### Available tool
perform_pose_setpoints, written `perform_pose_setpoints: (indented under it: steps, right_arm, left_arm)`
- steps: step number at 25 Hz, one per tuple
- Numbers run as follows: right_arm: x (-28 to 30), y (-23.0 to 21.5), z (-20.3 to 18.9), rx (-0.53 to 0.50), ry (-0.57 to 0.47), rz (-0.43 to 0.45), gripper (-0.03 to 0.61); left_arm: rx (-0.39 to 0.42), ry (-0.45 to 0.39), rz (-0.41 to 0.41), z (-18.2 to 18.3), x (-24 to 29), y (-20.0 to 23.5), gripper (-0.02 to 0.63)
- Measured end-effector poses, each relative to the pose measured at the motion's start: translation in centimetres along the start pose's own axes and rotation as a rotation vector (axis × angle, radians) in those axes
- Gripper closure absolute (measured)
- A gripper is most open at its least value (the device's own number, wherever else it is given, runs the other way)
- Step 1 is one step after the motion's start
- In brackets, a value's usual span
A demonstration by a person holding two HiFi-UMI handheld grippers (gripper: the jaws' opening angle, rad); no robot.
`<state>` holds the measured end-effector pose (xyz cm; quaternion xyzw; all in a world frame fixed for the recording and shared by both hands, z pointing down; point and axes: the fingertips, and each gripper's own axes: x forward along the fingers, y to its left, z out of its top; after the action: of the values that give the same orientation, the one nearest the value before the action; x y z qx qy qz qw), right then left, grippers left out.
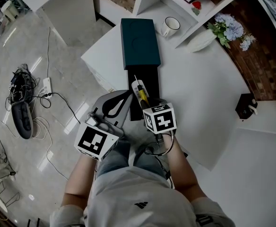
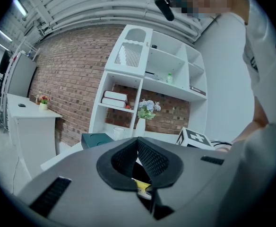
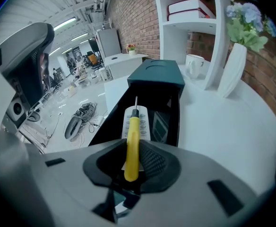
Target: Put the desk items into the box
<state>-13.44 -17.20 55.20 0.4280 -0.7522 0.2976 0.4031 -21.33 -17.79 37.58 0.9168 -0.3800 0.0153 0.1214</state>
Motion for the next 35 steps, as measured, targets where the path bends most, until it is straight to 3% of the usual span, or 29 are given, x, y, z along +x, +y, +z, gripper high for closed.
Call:
perform_pose_setpoints:
  steps: [18, 25, 35]
  right_arm:
    - [-1.7, -0.4, 0.6, 0.024, -0.070, 0.038, 0.479]
    - [-3.9, -0.3, 1.9, 0.044, -0.175, 0.084, 0.563]
    - [-8.3, 1.0, 3.6, -0.034, -0.345, 0.193, 0.571]
  left_arm:
    - [0.007, 0.001, -0.001, 0.2, 0.5, -0.8, 0.601]
    - [0.023, -0.006, -0.006, 0.8, 0.8, -2.0, 0.601]
    - [0.058, -0.014, -0.007, 1.6, 1.7, -4.5, 0.601]
